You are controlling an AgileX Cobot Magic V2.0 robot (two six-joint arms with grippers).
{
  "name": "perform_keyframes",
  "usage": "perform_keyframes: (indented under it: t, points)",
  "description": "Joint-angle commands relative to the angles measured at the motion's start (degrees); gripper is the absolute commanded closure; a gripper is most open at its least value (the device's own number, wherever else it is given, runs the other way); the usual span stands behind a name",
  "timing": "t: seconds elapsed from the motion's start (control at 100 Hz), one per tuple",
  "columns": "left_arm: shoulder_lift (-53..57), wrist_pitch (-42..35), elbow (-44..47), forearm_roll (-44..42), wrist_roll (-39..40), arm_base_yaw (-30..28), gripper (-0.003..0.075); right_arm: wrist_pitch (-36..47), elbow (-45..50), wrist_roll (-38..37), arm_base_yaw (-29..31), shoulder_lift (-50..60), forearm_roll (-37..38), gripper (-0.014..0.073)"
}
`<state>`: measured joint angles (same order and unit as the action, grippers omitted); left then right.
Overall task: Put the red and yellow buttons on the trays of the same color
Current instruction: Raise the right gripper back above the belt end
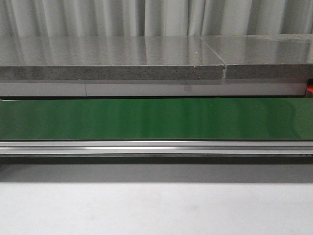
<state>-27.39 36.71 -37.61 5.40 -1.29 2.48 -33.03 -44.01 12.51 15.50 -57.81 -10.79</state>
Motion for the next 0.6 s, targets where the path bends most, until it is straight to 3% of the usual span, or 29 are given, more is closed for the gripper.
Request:
perform_keyframes:
  t: [0.0, 0.17, 0.35, 0.44, 0.59]
  points:
    - [-0.3, -4.2, -1.6, 0.5, -0.1, 0.5, 0.0739, 3.9, -1.8, 1.7, -4.1, 4.2, -0.4, -0.0052]
    - [-0.3, -4.2, -1.6, 0.5, -0.1, 0.5, 0.0739, 5.7, 0.5, 2.9, -10.2, 9.5, -0.4, -0.0052]
    - [-0.3, -4.2, -1.6, 0.5, -0.1, 0.5, 0.0739, 7.7, 3.8, 3.0, -10.9, 14.4, -0.4, -0.0012]
    - [-0.3, -4.2, -1.6, 0.5, -0.1, 0.5, 0.0739, 9.7, 5.4, 3.0, -10.9, 16.0, -0.4, 0.0097]
    - [-0.3, -4.2, -1.6, 0.5, -0.1, 0.5, 0.0739, 10.1, 5.7, 3.0, -10.9, 16.4, -0.4, 0.0393]
